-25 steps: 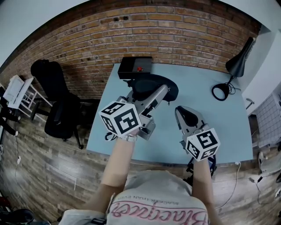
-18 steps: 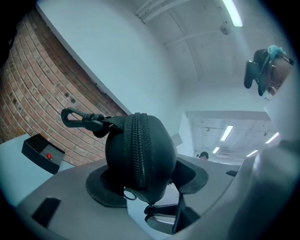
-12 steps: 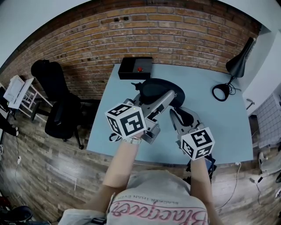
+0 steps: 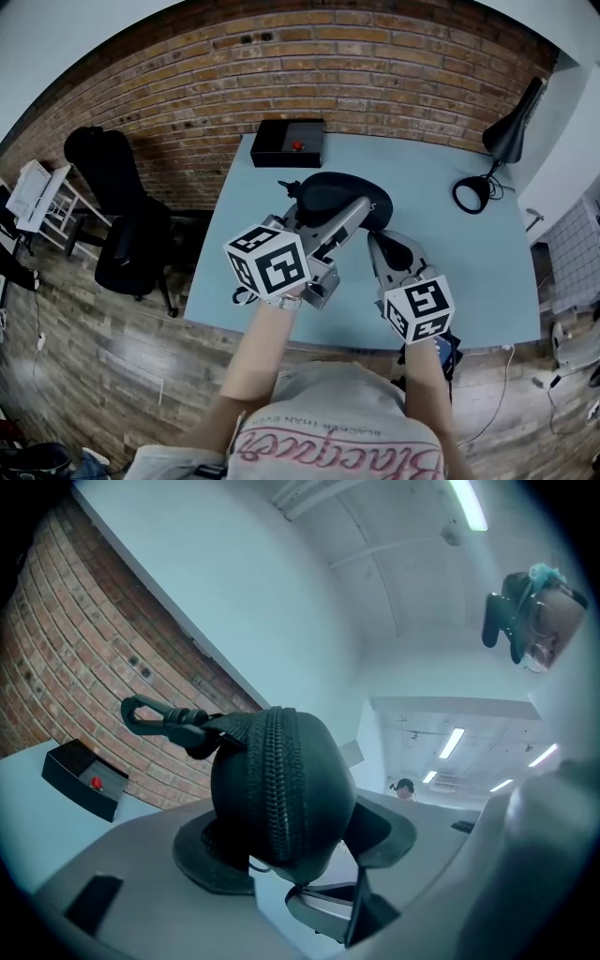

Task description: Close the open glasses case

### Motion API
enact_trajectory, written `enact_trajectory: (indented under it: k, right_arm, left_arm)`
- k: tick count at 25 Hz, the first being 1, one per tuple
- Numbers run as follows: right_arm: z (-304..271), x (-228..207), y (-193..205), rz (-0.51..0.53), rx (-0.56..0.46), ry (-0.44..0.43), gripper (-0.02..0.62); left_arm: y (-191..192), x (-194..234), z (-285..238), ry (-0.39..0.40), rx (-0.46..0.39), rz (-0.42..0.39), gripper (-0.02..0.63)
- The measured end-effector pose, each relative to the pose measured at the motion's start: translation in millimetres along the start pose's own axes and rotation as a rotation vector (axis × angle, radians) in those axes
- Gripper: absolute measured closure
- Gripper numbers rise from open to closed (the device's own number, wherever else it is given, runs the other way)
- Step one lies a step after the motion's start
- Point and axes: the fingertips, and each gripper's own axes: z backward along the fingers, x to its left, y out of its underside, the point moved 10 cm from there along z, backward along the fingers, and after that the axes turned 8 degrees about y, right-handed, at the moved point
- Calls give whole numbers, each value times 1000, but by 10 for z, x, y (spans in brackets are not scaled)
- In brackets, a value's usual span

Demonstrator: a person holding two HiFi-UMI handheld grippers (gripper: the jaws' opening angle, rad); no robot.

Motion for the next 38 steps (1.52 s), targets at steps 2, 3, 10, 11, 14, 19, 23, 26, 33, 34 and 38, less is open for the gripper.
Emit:
enact_trajectory:
  k: [2,3,10,11,14,19,23,26,33,34,38]
  right_arm:
    - [12,-5,19,10,9,5,578]
    - [21,-16,30,11,12,7,577]
    - [75,-109,53,24,14,21,577]
    - [82,-120,54,29,13,24,577]
    - [114,-151,58,49,6,22,577]
    - [195,-171,88,123,-5,15,577]
    - [245,-167,102,197,-9,11,577]
    - [267,-194,84,229,-11,4,577]
    - [325,-138,-20,322,-18,17,577]
    - [326,-137,-23,320,-28,31,577]
    - [320,-85,-19,313,-41,65,578]
  left_arm:
    - [-3,7,33,7,14,6,336]
    - [-6,8,50,13,23,6,336]
    - [-2,-52,102,72,90,-38,337]
    - [3,-70,104,84,105,-53,339]
    - [20,-116,122,121,146,-93,341]
    - [68,-145,157,166,208,-115,341]
    - [98,-147,182,202,264,-121,342]
    - [100,-146,187,225,313,-126,344]
    - [92,-209,160,231,283,-146,341]
    - [104,-220,155,221,258,-146,341]
    - [134,-233,126,176,168,-111,341]
